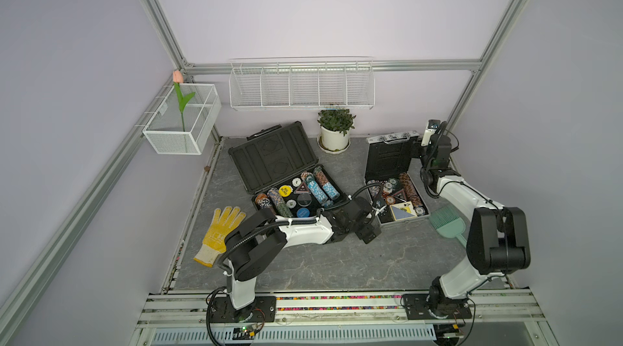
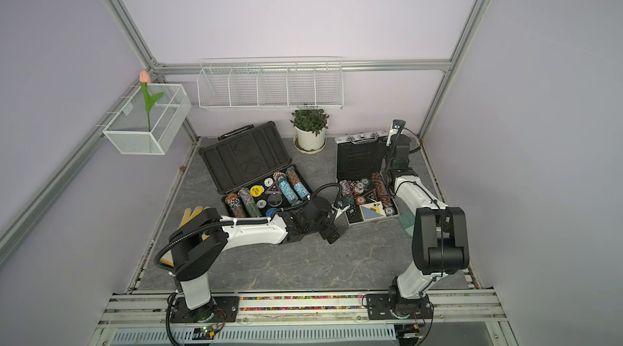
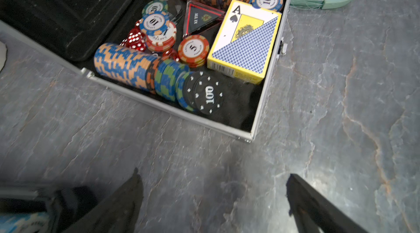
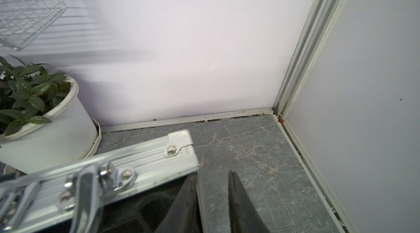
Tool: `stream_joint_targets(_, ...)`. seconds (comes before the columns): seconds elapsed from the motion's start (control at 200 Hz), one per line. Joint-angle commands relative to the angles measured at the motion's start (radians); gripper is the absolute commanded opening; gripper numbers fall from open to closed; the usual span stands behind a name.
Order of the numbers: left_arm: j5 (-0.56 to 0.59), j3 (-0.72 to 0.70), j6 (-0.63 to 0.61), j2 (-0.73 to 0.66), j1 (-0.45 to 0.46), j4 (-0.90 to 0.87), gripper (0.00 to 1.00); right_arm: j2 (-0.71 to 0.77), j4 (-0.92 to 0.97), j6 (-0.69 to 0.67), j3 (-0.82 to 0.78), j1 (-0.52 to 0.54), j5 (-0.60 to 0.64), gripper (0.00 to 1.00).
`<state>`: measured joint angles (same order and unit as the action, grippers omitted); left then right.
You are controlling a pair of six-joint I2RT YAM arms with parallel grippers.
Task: Close the poker set cases
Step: Move the poker set case to the center of the board.
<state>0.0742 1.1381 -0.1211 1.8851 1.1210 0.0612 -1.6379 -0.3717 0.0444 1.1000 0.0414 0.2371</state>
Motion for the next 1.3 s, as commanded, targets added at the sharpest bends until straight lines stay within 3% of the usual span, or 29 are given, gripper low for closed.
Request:
stream_joint_targets(0.0, 0.002, 0.057, -0.043, 0.040, 0.026, -0.026, 1.00, 0.013, -0.076, 0.004, -0.008, -0.006, -0.019, 0.28)
stream_joint_targets(0.225, -0.019, 0.100, -0.040, 0.095, 0.034, -0.031, 1.00, 0.016, -0.075, -0.008, -0.027, -0.005, -0.030, 0.28)
stream_joint_targets(0.525, 0.058, 0.185, -0.038, 0.193, 0.035, -0.052, 1.00, 0.056, -0.075, -0.013, -0.067, -0.004, -0.057, 0.26)
stream_joint_targets(0.71, 0.172, 0.203, -0.016, 0.232, 0.030, -0.021, 1.00, 0.098, -0.072, -0.019, -0.100, -0.004, -0.069, 0.26)
stream_joint_targets(1.294, 0.250, 0.271, 0.052, 0.271, -0.120, -0.043, 1.00, 0.256, -0.072, -0.023, -0.295, 0.032, -0.034, 0.27)
